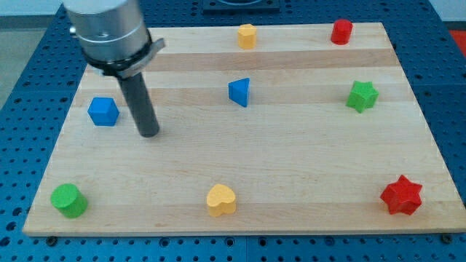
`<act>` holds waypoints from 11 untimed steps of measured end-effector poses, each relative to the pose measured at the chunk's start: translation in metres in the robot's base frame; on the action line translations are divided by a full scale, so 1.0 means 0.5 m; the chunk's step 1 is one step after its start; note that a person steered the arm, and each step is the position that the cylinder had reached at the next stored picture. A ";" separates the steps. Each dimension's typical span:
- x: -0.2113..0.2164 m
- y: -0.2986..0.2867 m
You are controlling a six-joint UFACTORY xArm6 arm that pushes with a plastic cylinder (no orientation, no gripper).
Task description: Slide the blue cube to the center left
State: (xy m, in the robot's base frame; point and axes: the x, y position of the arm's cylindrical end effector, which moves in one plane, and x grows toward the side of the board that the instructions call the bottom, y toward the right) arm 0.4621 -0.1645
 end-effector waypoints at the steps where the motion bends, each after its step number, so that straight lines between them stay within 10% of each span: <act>1: 0.000 -0.018; 11: -0.045 -0.115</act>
